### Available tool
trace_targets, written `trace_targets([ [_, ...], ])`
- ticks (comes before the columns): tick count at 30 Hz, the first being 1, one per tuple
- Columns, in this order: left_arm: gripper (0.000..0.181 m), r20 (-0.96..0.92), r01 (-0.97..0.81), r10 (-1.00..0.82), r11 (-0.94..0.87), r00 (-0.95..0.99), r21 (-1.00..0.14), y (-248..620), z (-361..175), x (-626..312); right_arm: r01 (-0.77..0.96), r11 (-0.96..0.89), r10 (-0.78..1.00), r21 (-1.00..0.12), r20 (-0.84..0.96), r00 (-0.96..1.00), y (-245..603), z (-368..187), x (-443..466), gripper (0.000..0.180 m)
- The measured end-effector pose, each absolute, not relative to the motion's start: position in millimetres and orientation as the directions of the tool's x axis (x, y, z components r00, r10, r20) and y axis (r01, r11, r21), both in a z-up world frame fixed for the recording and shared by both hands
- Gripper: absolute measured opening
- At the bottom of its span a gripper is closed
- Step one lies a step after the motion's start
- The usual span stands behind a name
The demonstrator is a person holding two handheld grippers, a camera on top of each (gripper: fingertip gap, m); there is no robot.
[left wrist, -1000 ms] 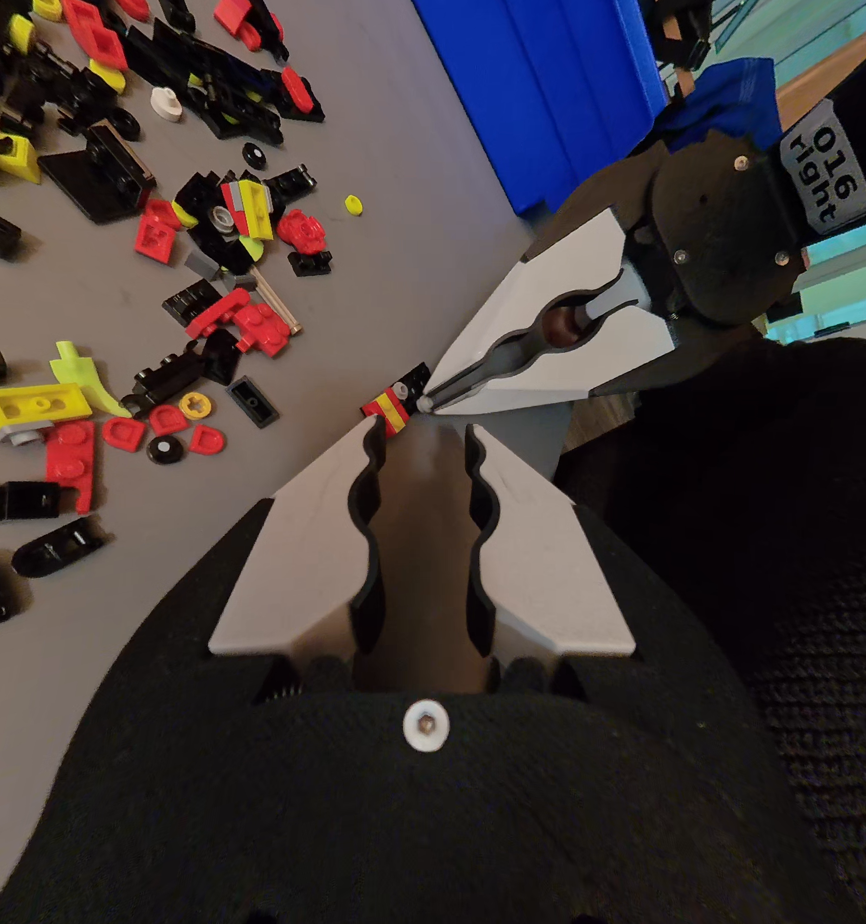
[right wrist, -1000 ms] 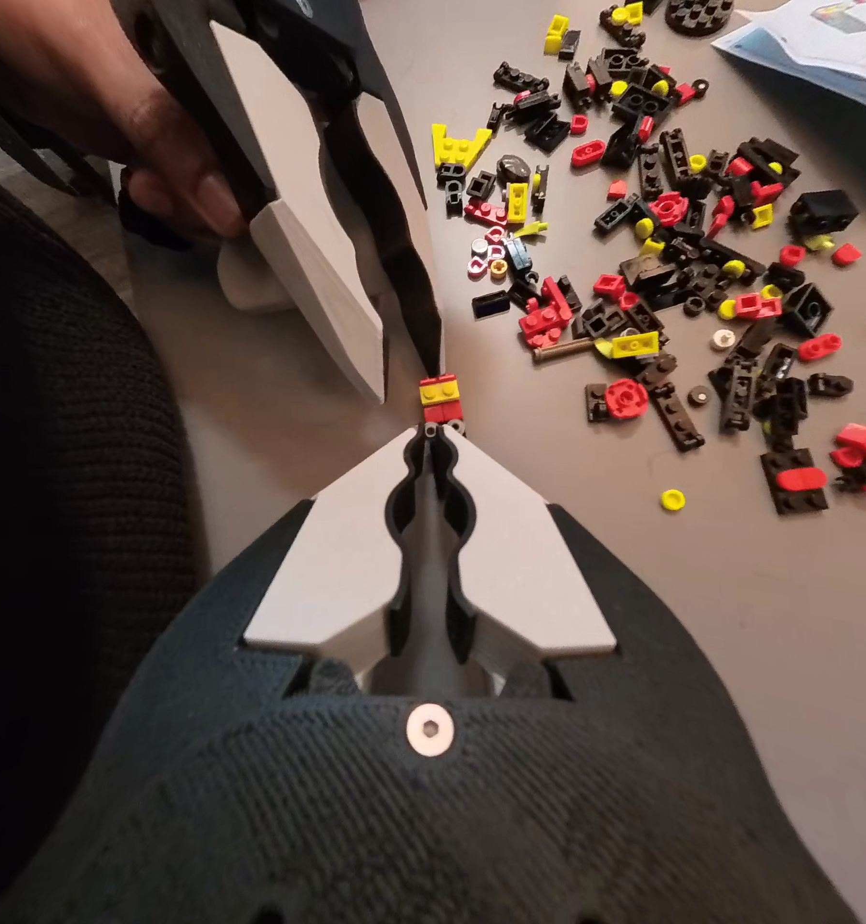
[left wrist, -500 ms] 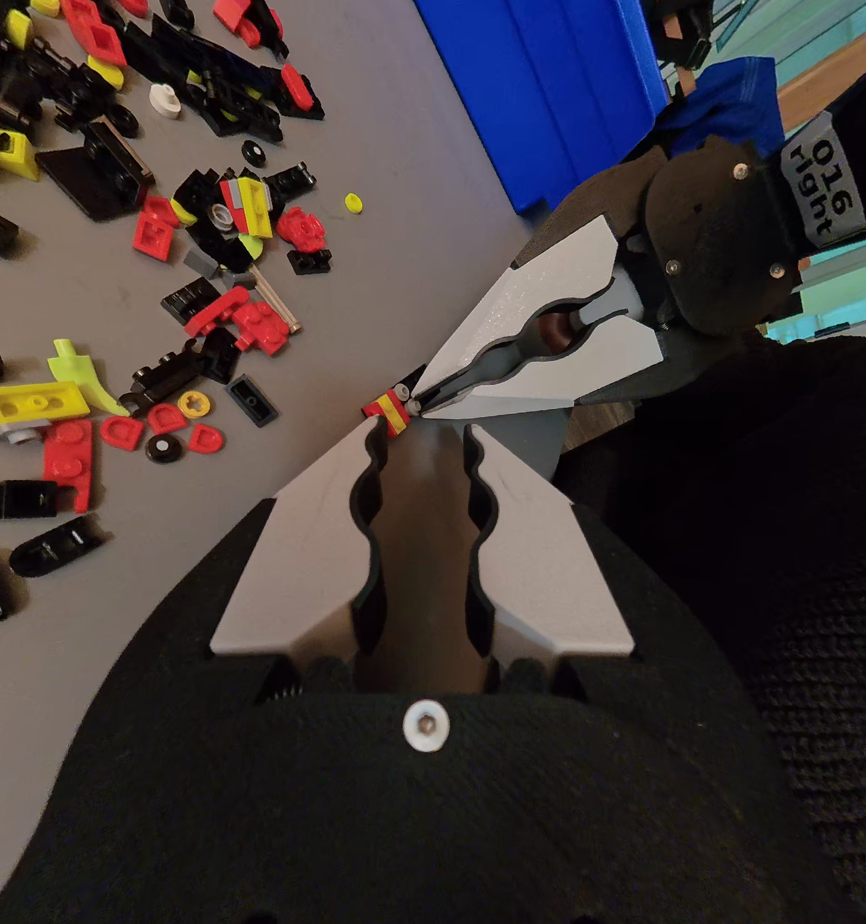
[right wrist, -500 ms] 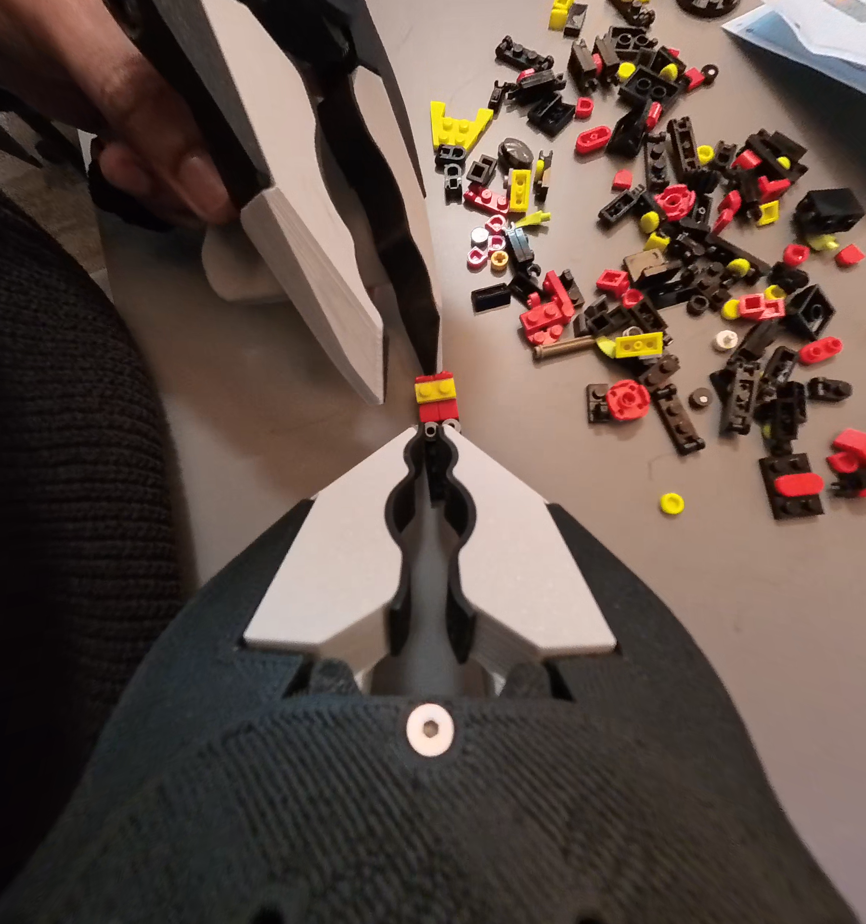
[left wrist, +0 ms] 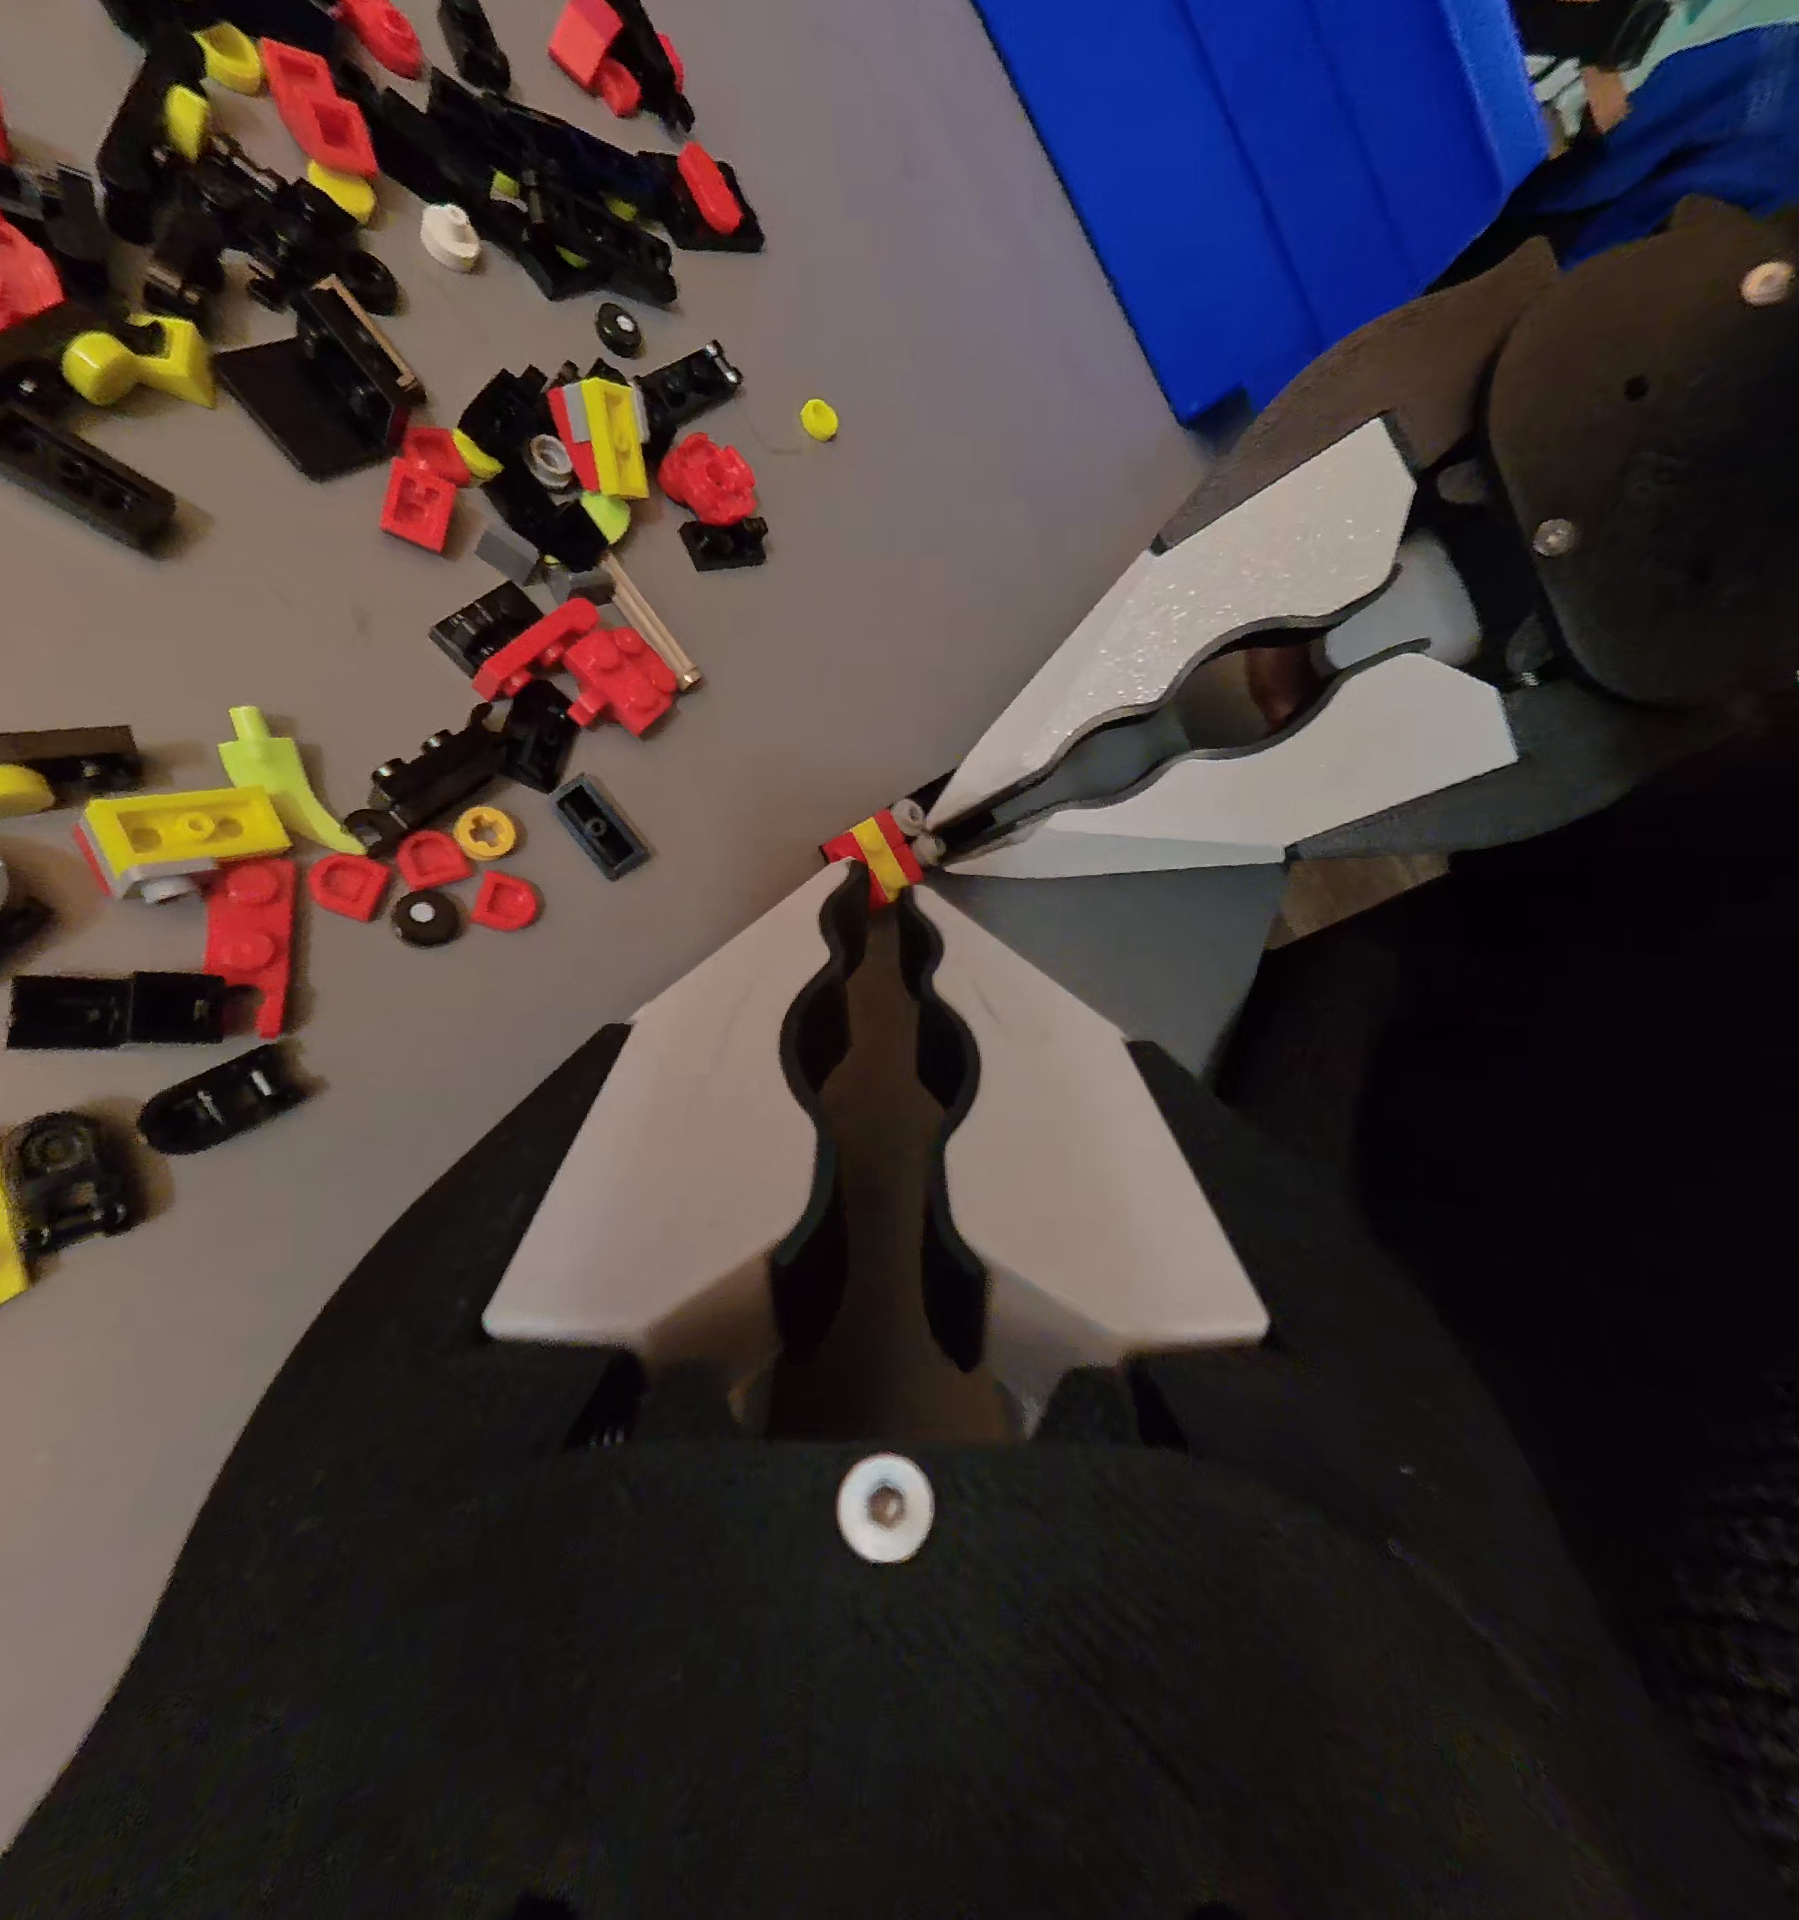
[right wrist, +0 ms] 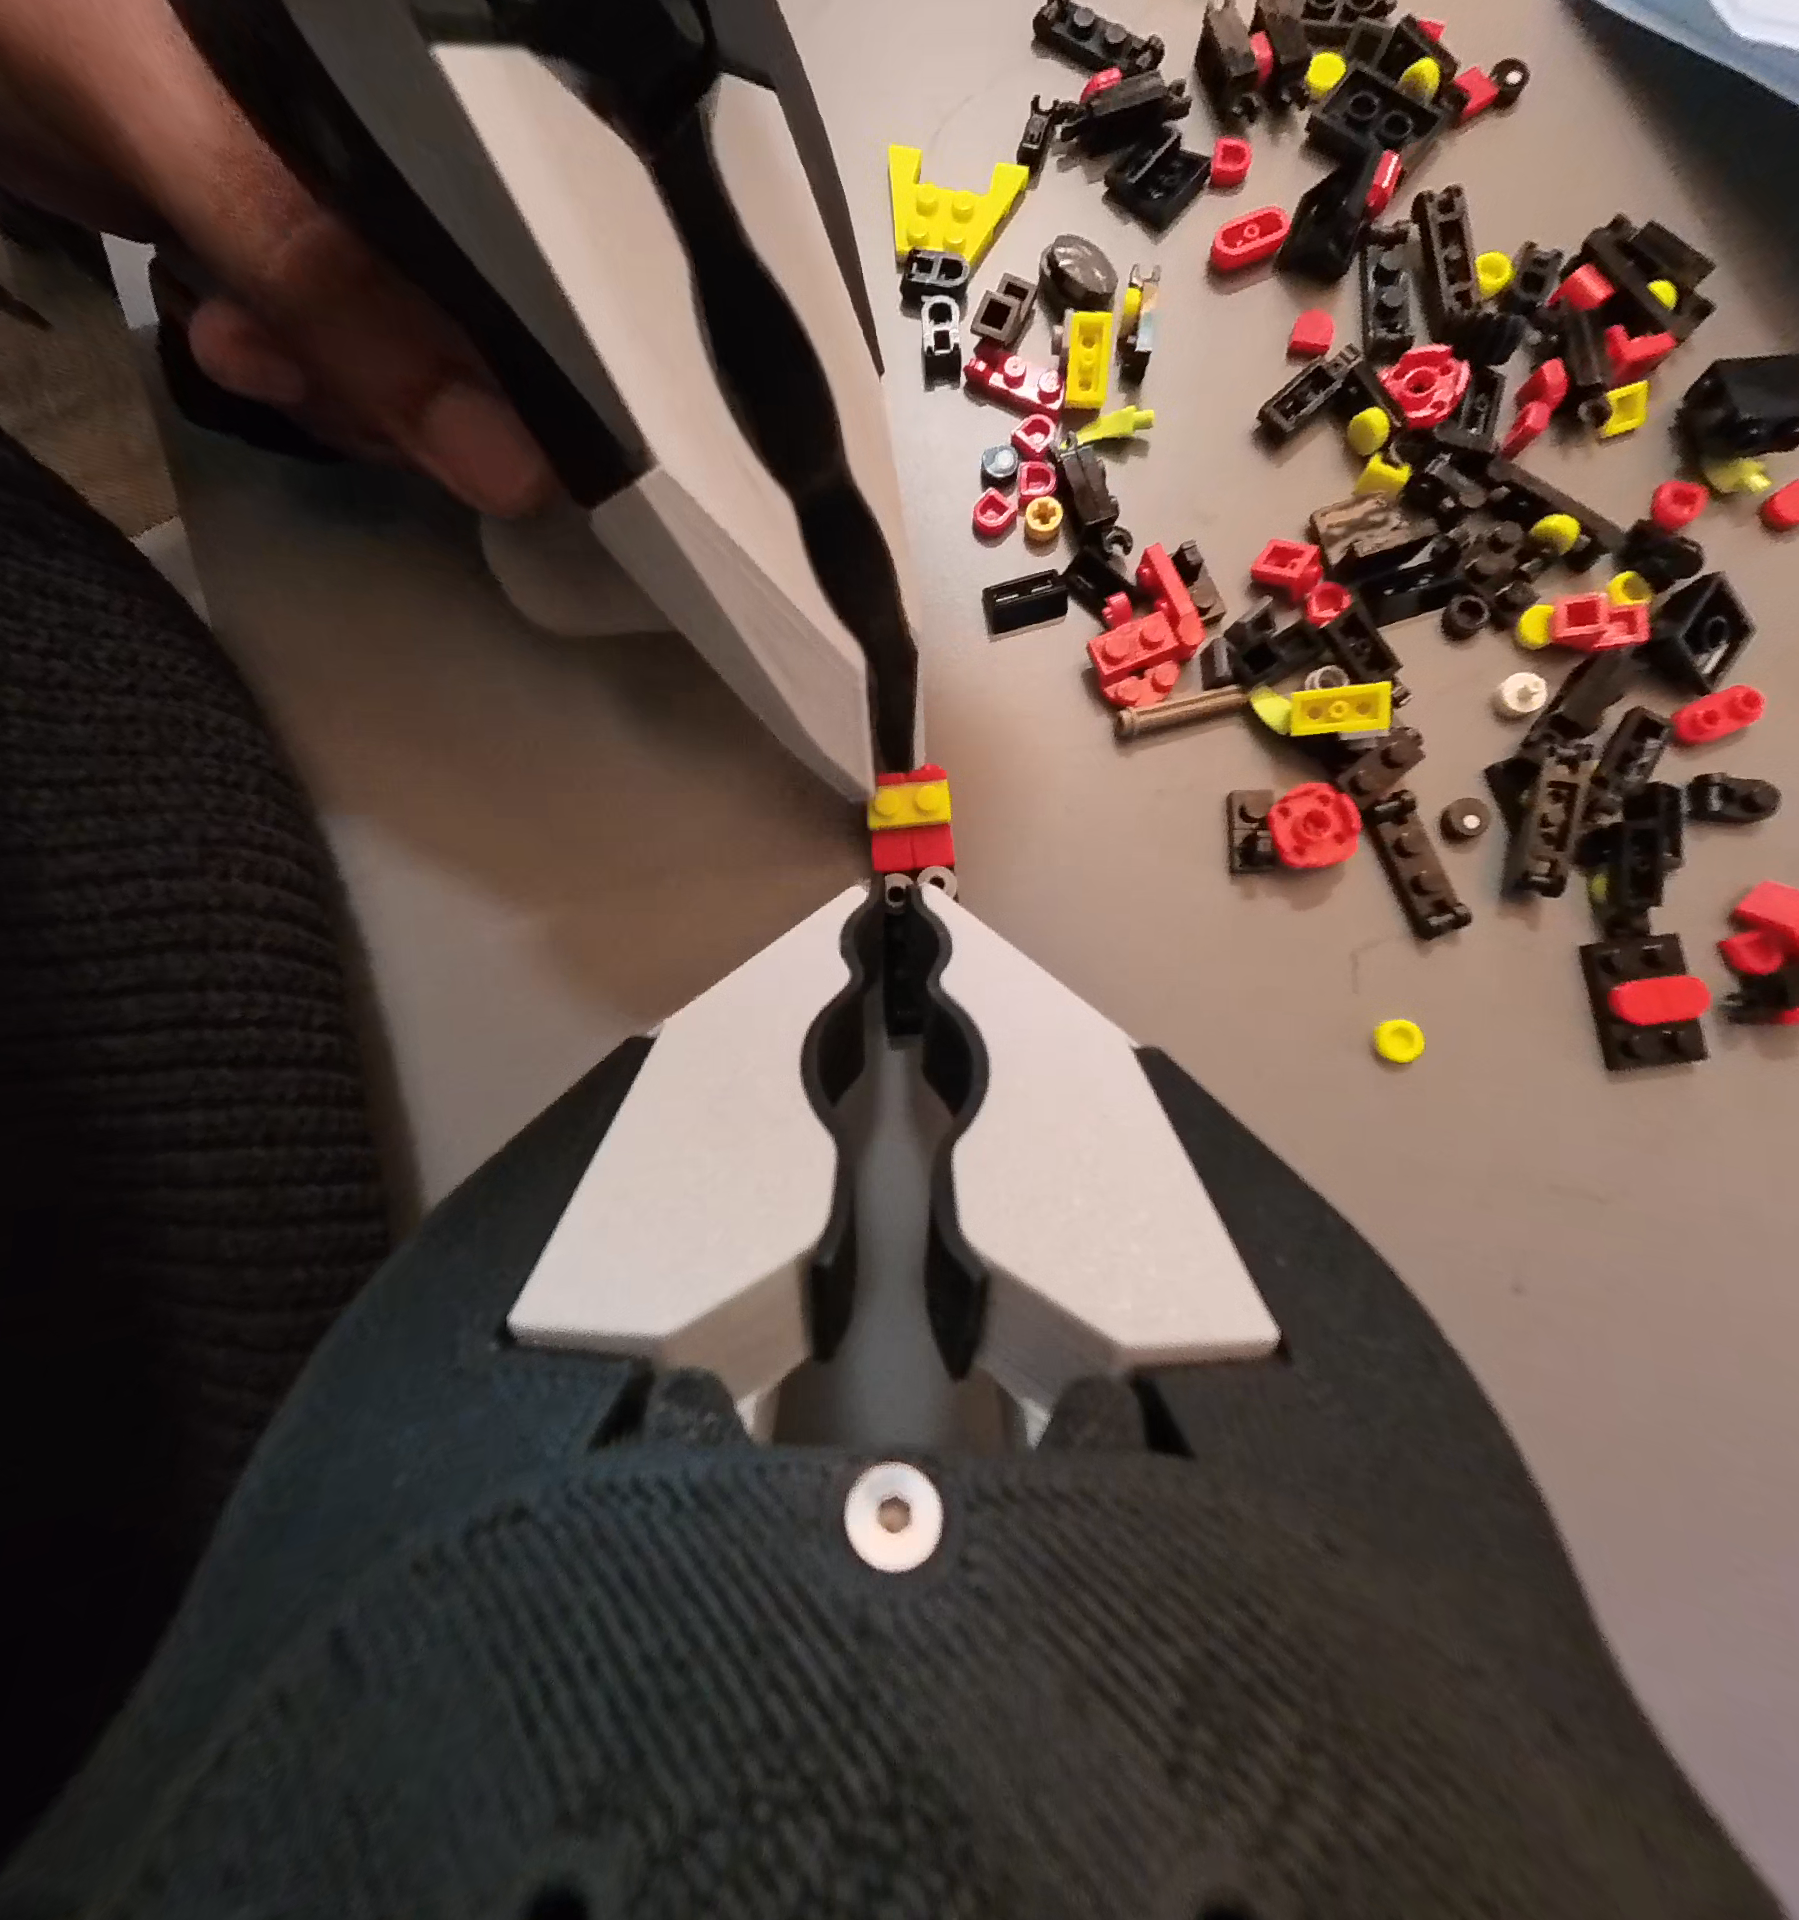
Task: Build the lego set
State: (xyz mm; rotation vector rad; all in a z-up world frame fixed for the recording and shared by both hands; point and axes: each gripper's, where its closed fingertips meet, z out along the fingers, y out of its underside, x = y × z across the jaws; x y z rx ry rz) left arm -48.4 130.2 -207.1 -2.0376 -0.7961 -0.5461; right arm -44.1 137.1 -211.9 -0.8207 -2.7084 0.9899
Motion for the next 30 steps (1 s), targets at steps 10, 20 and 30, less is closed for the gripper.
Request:
trace_targets([
  [10, 0.001, 0.607, 0.697, 0.348, -0.436, 0.714, -0.570, 130.5, -208.4, -49.1, 0.468, 0.673, 0.551, -0.573, -0.034, -0.834, 136.9, -212.5, -43.9, 0.001],
  [20, 0.001, 0.591, 0.686, 0.353, -0.440, 0.725, -0.579, 130.5, -208.7, -49.4, 0.467, 0.726, 0.547, -0.505, 0.013, -0.837, 136.0, -213.4, -44.5, 0.000],
  [30, 0.001, 0.591, 0.686, 0.354, -0.438, 0.725, -0.581, 130.1, -208.3, -50.0, 0.464, 0.709, 0.553, -0.532, 0.010, -0.833, 135.8, -213.5, -45.0, 0.001],
])
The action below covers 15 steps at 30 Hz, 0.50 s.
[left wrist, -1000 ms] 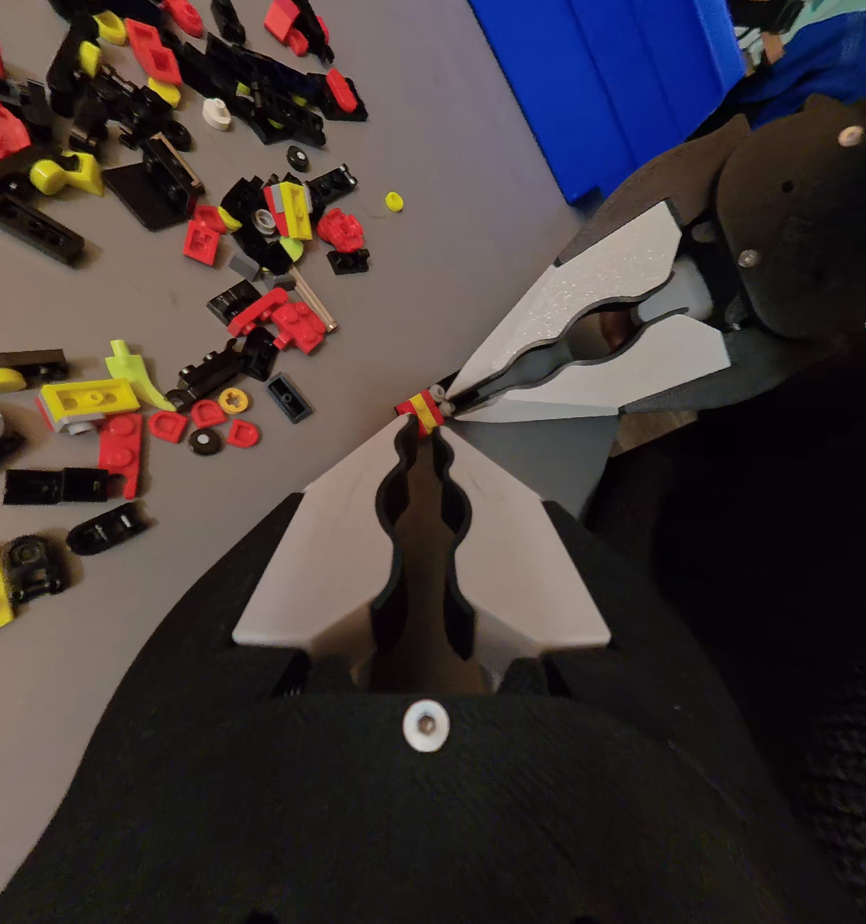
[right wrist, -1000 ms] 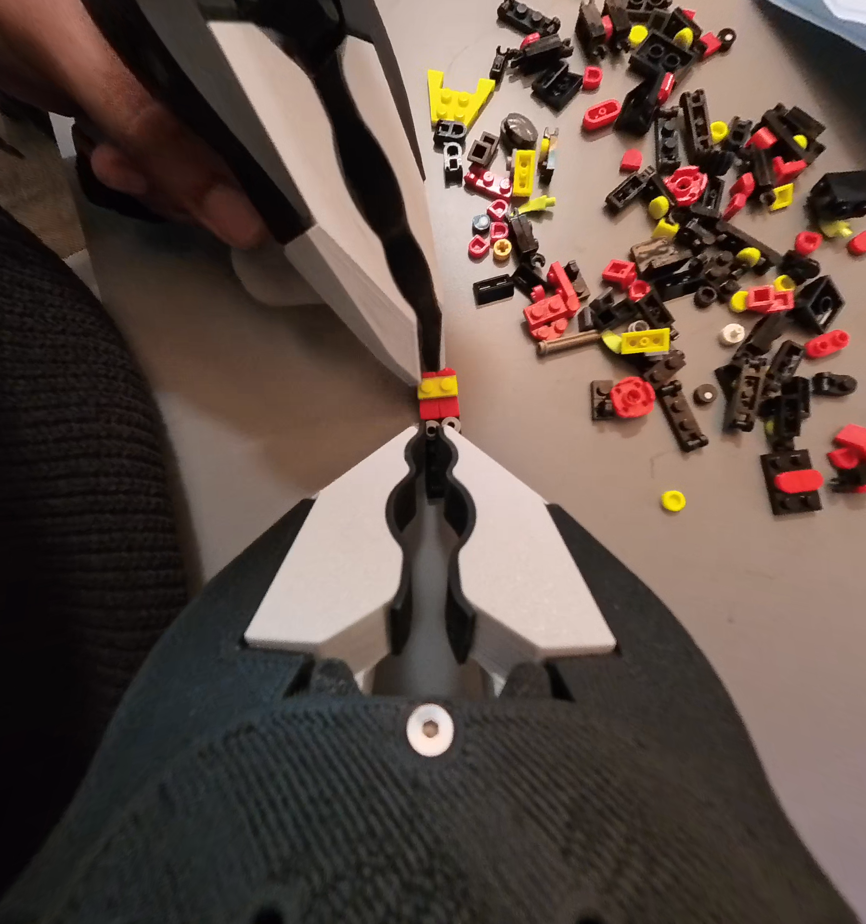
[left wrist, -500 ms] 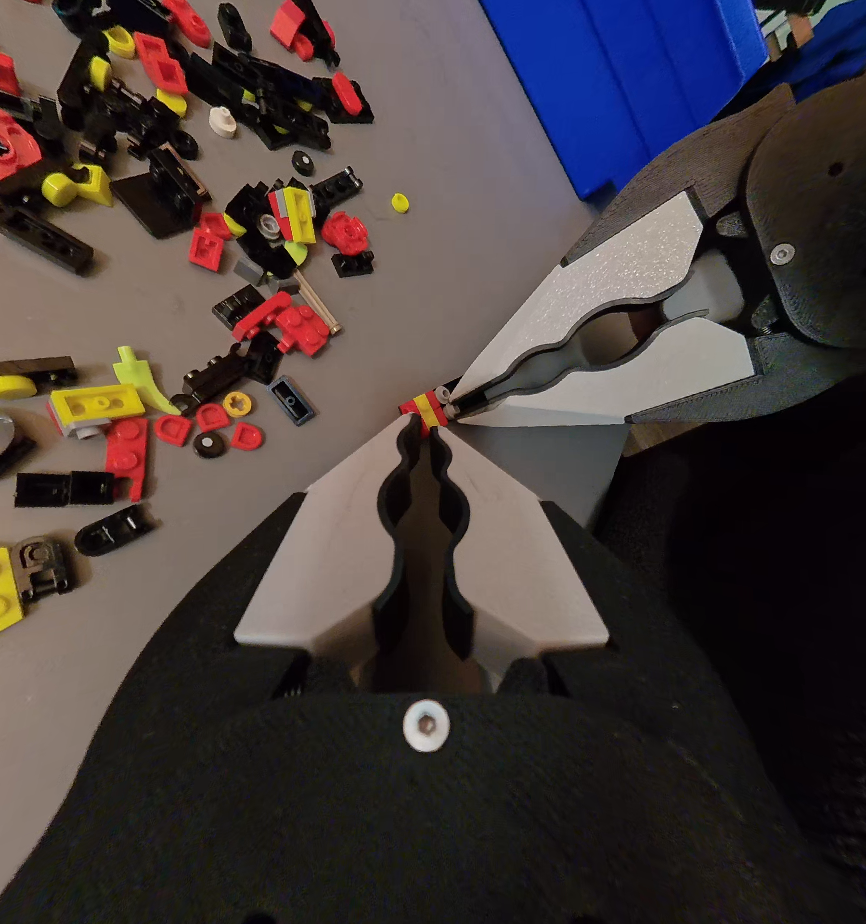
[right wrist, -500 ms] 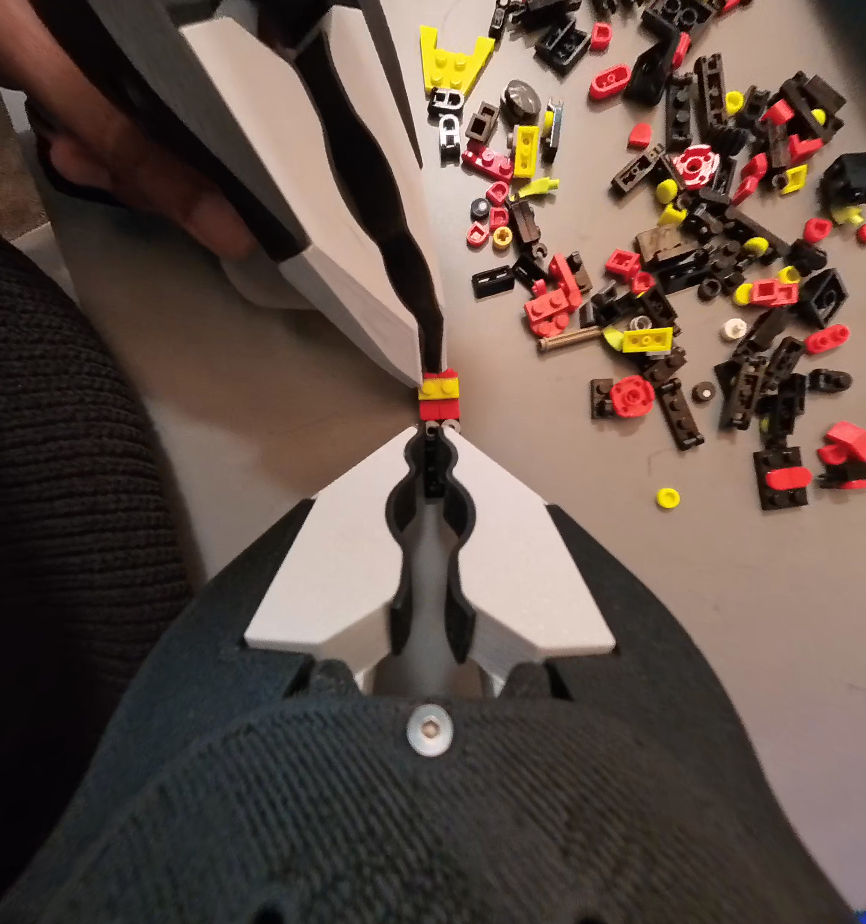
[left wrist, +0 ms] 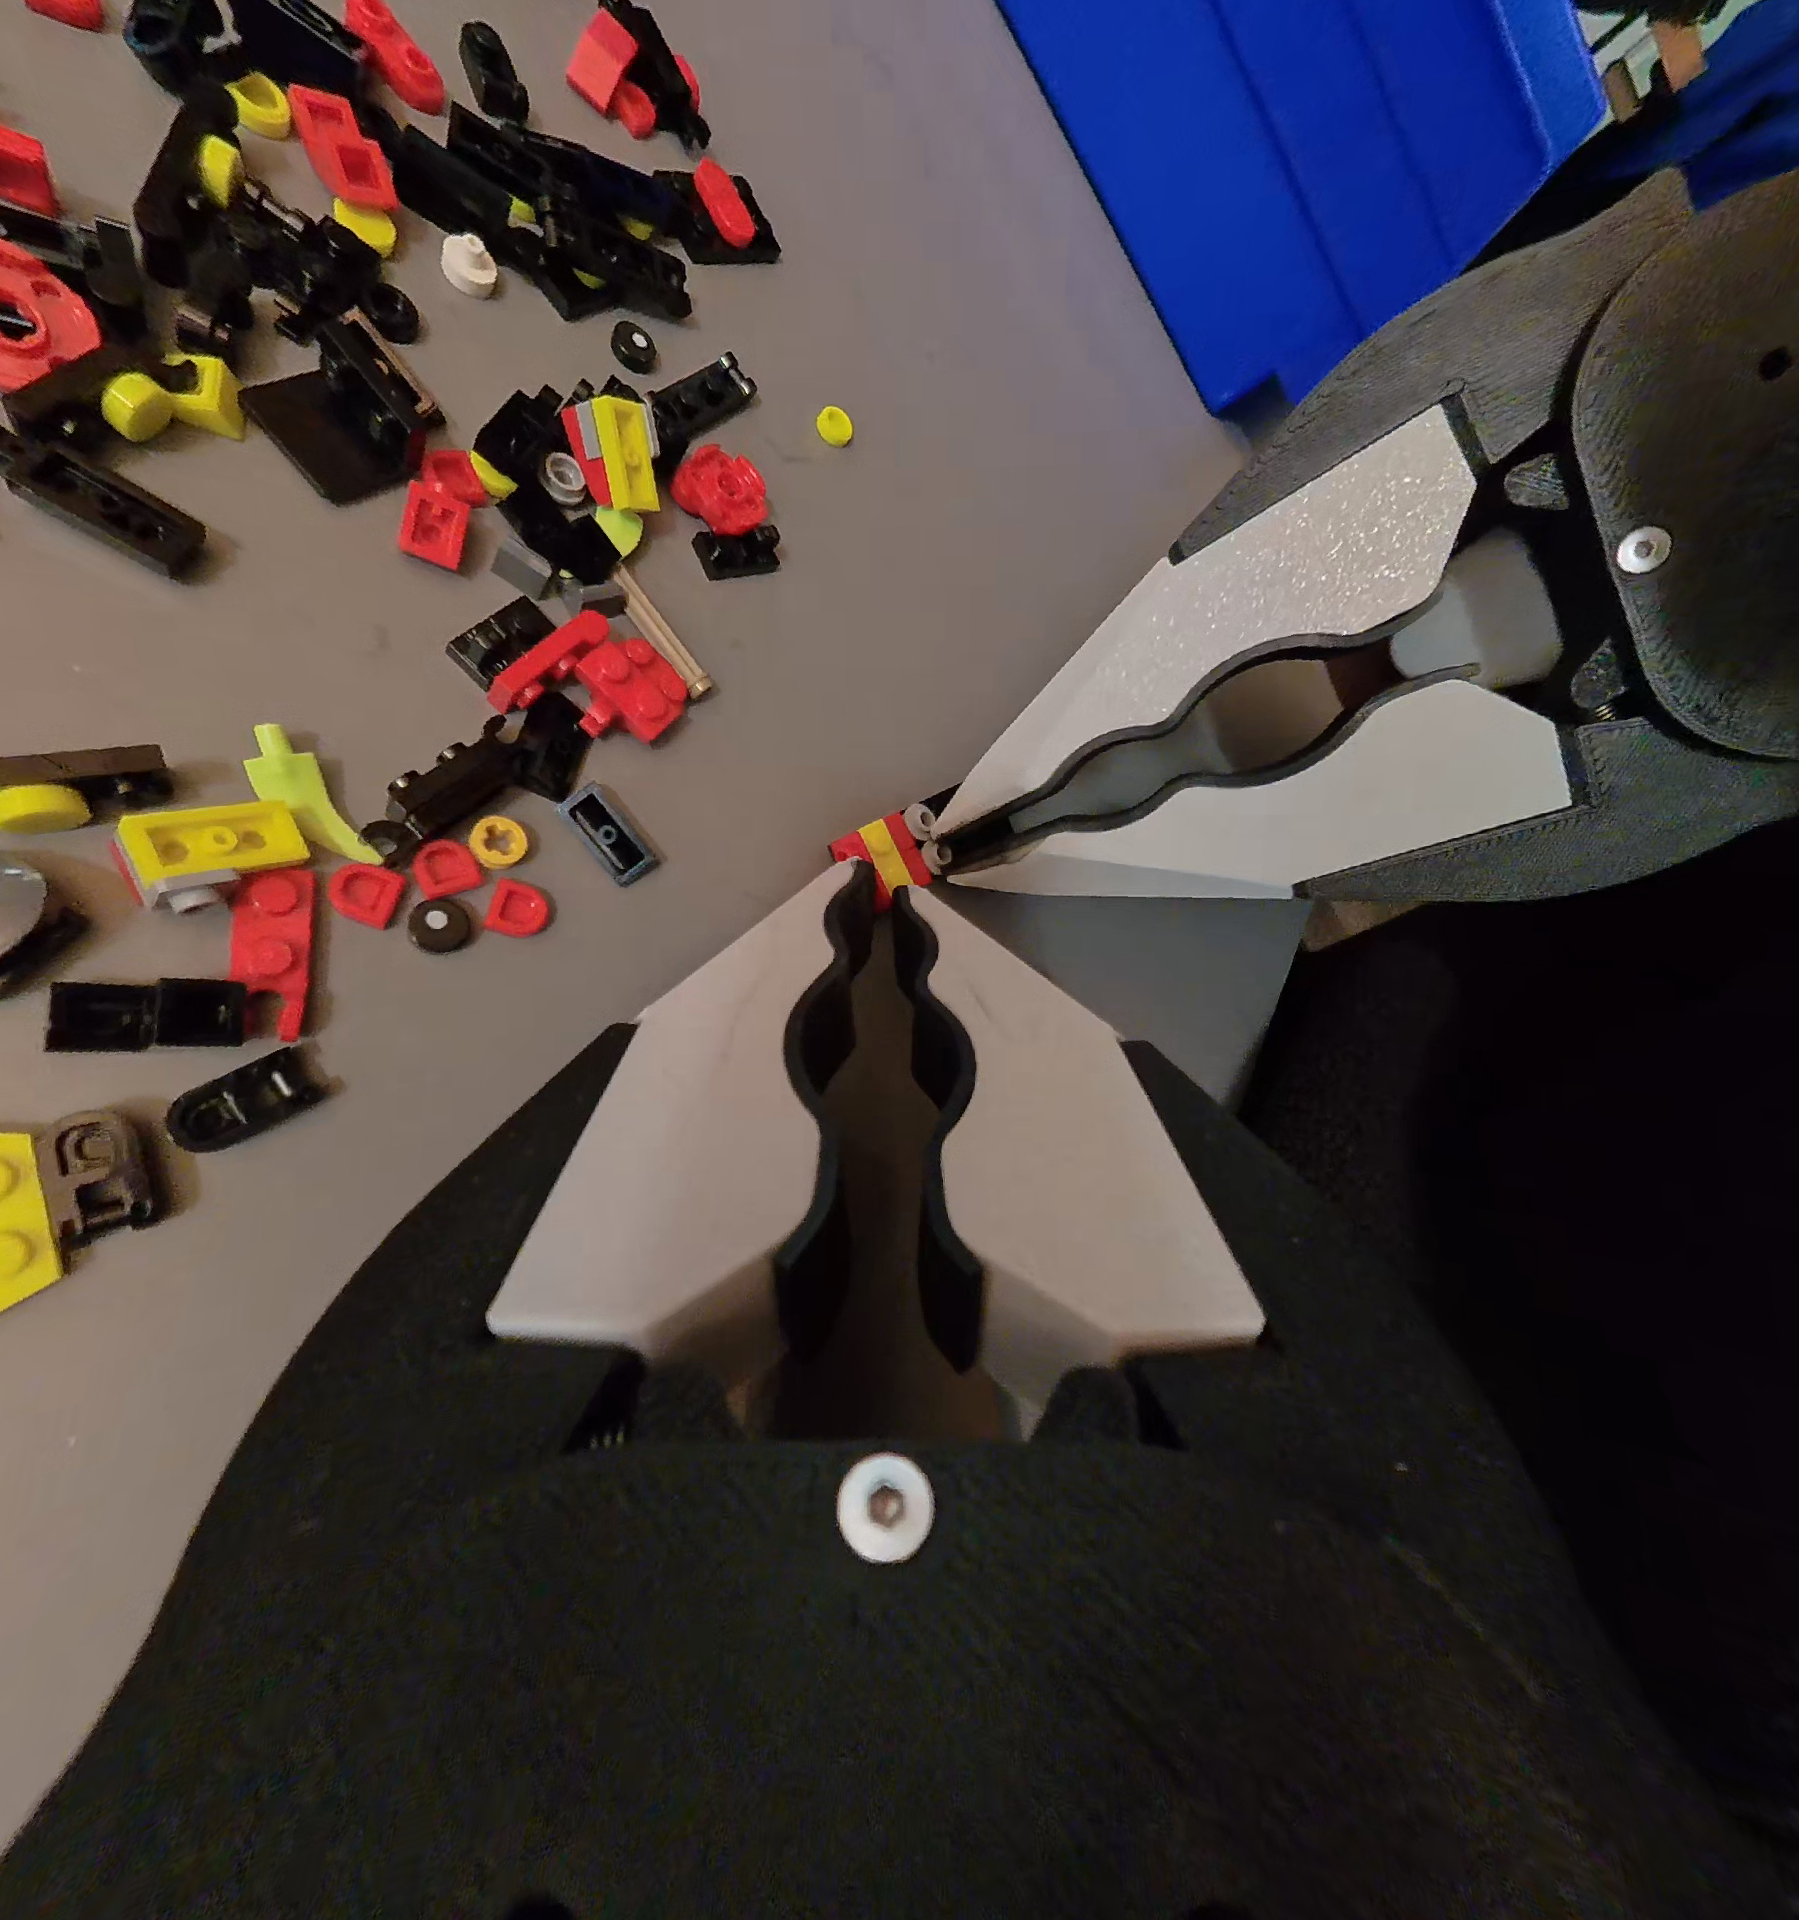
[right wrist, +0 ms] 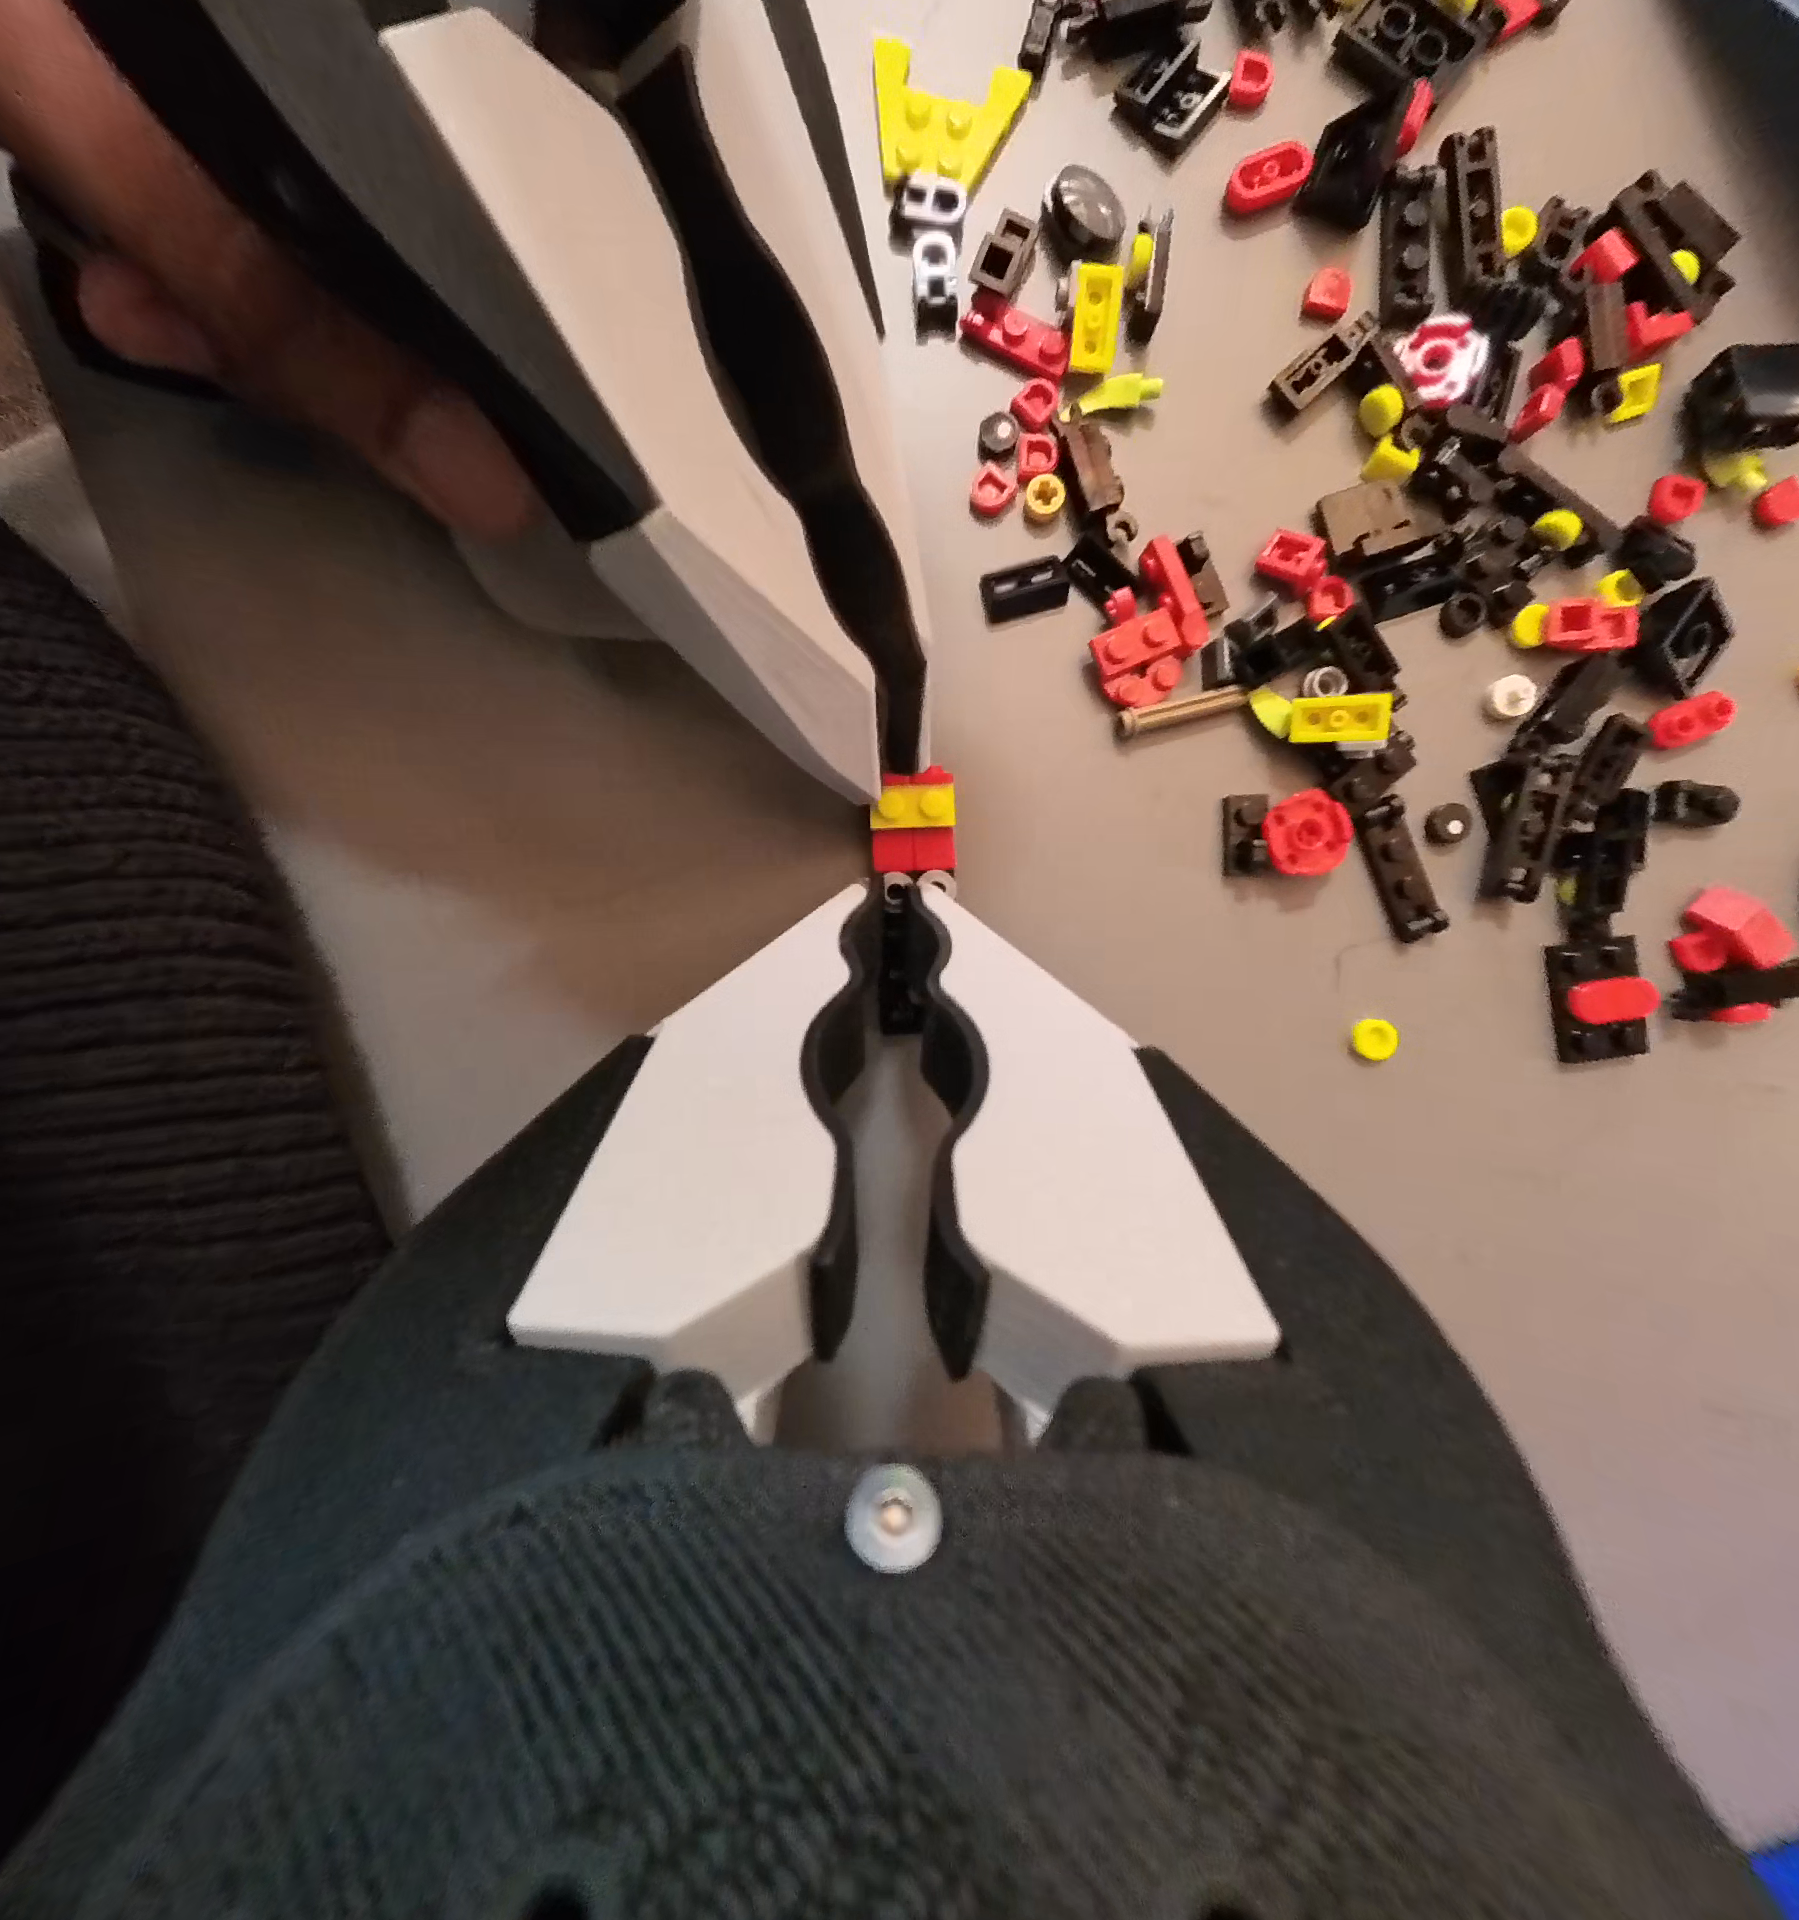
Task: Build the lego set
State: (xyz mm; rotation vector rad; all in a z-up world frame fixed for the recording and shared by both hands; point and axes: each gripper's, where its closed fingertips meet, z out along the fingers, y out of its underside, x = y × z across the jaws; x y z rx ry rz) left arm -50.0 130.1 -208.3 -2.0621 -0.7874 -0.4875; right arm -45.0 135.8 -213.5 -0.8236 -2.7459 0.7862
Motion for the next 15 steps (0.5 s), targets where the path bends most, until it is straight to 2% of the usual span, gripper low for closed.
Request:
trace_targets([
  [2, 0.001, 0.610, 0.699, 0.347, -0.435, 0.712, -0.568, 129, -208, -50, 0.468, 0.676, 0.554, -0.569, -0.027, -0.832, 135, -213, -44, 0.001],
  [4, 0.000, 0.632, 0.713, 0.340, -0.429, 0.697, -0.555, 130, -207, -48, 0.502, 0.608, 0.545, -0.615, -0.137, -0.827, 131, -206, -38, 0.019],
  [6, 0.000, 0.623, 0.704, 0.338, -0.435, 0.706, -0.562, 130, -207, -47, 0.513, 0.514, 0.538, -0.687, -0.208, -0.817, 130, -189, -42, 0.018],
  [8, 0.000, 0.614, 0.696, 0.336, -0.437, 0.714, -0.569, 130, -207, -47, 0.491, 0.476, 0.552, -0.729, -0.187, -0.813, 137, -181, -51, 0.017],
  [15, 0.000, 0.626, 0.708, 0.340, -0.425, 0.702, -0.564, 130, -206, -49, 0.512, 0.579, 0.517, -0.635, -0.199, -0.832, 127, -213, -30, 0.039],
])
